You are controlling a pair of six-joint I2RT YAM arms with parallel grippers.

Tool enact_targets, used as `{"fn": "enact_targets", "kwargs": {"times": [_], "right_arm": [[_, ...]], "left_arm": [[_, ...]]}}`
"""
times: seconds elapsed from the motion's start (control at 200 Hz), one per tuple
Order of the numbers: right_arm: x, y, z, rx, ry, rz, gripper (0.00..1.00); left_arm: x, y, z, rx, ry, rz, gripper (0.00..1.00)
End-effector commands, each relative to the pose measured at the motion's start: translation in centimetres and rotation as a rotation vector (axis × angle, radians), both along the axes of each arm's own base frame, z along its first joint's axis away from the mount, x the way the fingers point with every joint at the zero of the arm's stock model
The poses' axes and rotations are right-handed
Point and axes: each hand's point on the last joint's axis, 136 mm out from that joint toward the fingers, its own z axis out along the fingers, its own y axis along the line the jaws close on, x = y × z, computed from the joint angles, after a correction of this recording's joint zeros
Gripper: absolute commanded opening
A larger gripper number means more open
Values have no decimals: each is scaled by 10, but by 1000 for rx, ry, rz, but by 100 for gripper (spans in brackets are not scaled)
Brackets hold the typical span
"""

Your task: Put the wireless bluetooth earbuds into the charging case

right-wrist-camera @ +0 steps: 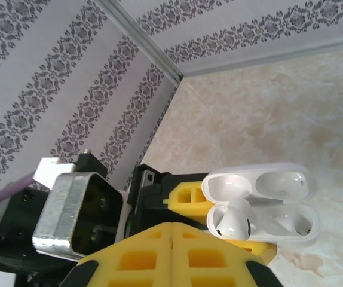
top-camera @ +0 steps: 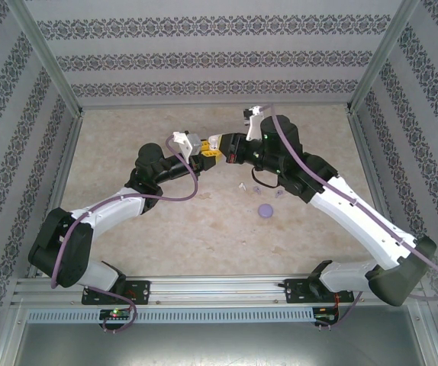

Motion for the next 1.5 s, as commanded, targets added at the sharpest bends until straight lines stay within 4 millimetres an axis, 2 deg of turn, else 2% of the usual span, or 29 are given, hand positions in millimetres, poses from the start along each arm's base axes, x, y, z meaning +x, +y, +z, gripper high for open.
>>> {"fn": "enact_targets", "kwargs": {"times": [0.0, 0.37, 0.789, 1.199, 1.319, 1.494], "right_arm": [[8, -10, 5, -14, -13, -42, 0], [21, -13, -33, -74, 47, -74, 0], [25, -7, -52, -87, 88, -62, 0], [-4, 6, -43, -39, 95, -1, 0], [-6, 1, -38, -39, 79, -19, 0], [3, -14, -36, -55, 62, -86, 0]], "left_arm": [[-10, -7, 16, -27, -48, -46, 0], [-11, -6, 20, -30, -54, -49, 0], [-11, -7, 20, -30, -56, -50, 0], [-9, -7, 18, -25, -54, -44, 0], [-9, -7, 18, -24, -53, -44, 0], [-9, -8, 17, -28, -46, -49, 0]]}}
